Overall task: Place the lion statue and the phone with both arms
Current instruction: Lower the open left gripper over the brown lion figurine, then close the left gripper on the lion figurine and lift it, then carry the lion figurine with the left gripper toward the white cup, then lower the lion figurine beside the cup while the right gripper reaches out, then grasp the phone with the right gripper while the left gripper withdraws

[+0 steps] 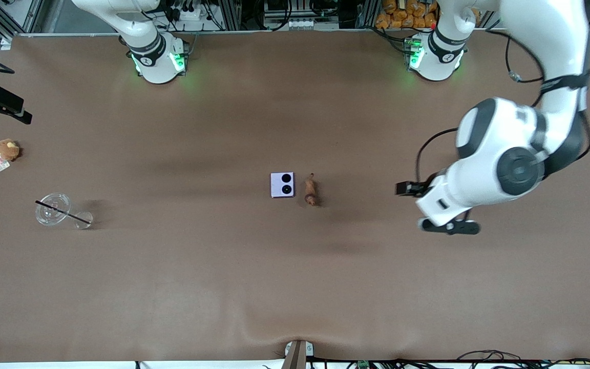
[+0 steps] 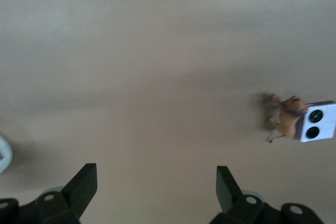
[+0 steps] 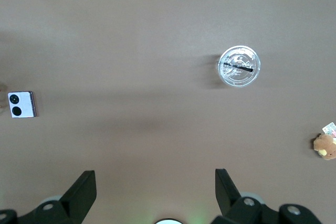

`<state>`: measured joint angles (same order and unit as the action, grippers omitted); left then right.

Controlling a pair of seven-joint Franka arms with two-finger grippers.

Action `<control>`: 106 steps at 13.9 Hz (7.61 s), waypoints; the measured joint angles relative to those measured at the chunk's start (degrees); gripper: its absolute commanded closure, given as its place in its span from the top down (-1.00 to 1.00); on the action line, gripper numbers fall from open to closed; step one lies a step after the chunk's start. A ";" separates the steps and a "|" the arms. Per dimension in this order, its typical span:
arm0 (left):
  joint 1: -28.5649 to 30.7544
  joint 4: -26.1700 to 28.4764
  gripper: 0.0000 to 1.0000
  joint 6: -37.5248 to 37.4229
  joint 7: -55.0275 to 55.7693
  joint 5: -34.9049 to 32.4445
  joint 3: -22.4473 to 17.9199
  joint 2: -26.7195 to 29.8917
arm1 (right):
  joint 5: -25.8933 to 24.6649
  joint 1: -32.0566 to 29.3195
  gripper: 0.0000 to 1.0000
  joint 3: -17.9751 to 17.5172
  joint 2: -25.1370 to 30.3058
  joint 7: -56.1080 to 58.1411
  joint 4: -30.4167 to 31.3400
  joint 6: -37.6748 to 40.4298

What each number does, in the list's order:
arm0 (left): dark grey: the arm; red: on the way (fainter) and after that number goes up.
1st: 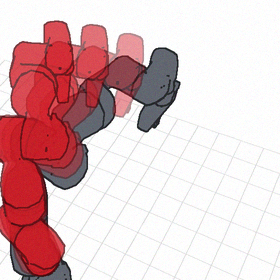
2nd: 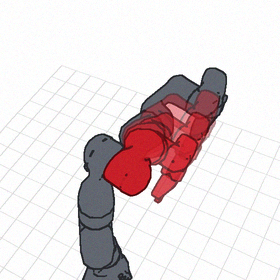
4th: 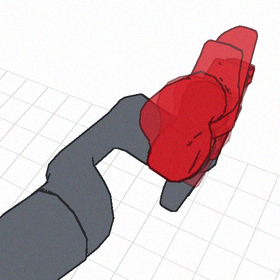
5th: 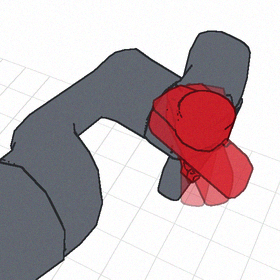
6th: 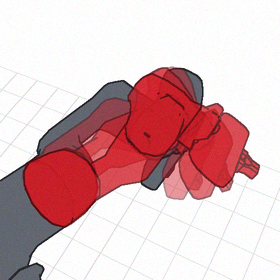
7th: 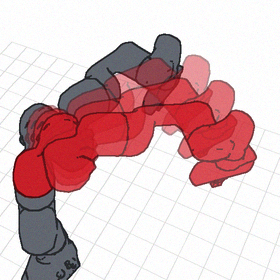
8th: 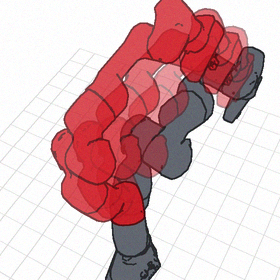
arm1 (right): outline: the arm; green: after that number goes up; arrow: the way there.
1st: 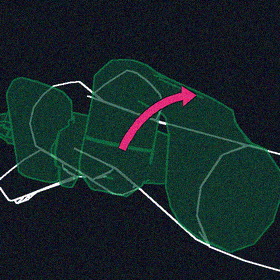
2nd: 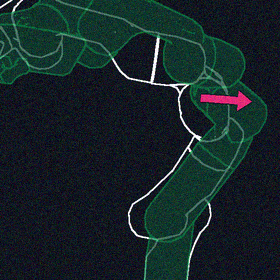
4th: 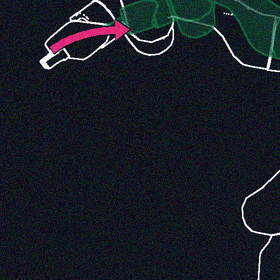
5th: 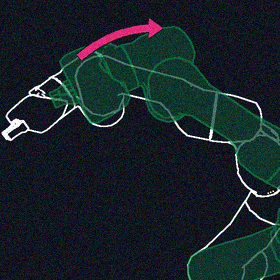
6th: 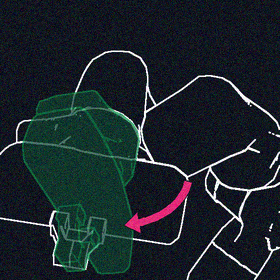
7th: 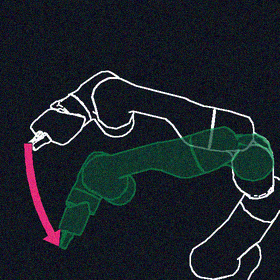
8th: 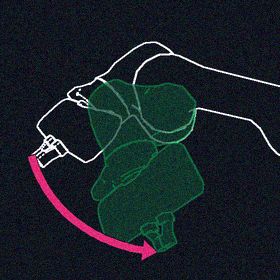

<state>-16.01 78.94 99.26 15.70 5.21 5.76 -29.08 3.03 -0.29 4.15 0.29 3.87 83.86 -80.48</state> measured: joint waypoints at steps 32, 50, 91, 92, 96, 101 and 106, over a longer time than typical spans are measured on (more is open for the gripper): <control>-21.17 -2.51 -1.00 24.06 23.58 -2.93 -2.58 -20.18 | 0.00 0.00 1.00 0.01 0.00 0.02 0.00 -0.03; 5.03 40.07 -1.00 34.18 -1.04 -5.44 -2.62 9.57 | 0.00 0.01 1.00 -0.02 0.00 0.03 0.00 -0.03; 15.45 37.60 1.00 30.88 -12.30 -12.09 -1.65 9.93 | 0.06 25.45 1.00 -1.31 -19.09 -15.04 1.66 -17.04; 15.44 35.10 1.00 28.01 -12.28 -12.09 -1.42 10.22 | 0.05 27.84 1.00 -1.30 -20.92 -15.69 2.04 -19.43; 15.60 24.73 1.00 17.05 -12.26 -12.08 -1.34 11.74 | 0.04 34.76 1.00 -1.25 -26.93 -16.85 5.47 -29.67; 16.30 11.15 1.00 4.68 -12.14 -6.47 -1.44 12.82 | 0.12 40.39 1.00 -1.23 -35.23 -20.59 6.28 -39.50; 16.78 5.47 1.00 0.08 -12.07 -4.82 -1.34 15.17 | 0.20 44.20 1.00 -1.25 -39.97 -31.30 6.30 -46.36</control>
<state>0.78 84.41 99.34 3.64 0.38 4.42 -13.91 3.23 43.91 2.89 -39.68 -27.43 90.16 -126.84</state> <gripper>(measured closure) 0.000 0.000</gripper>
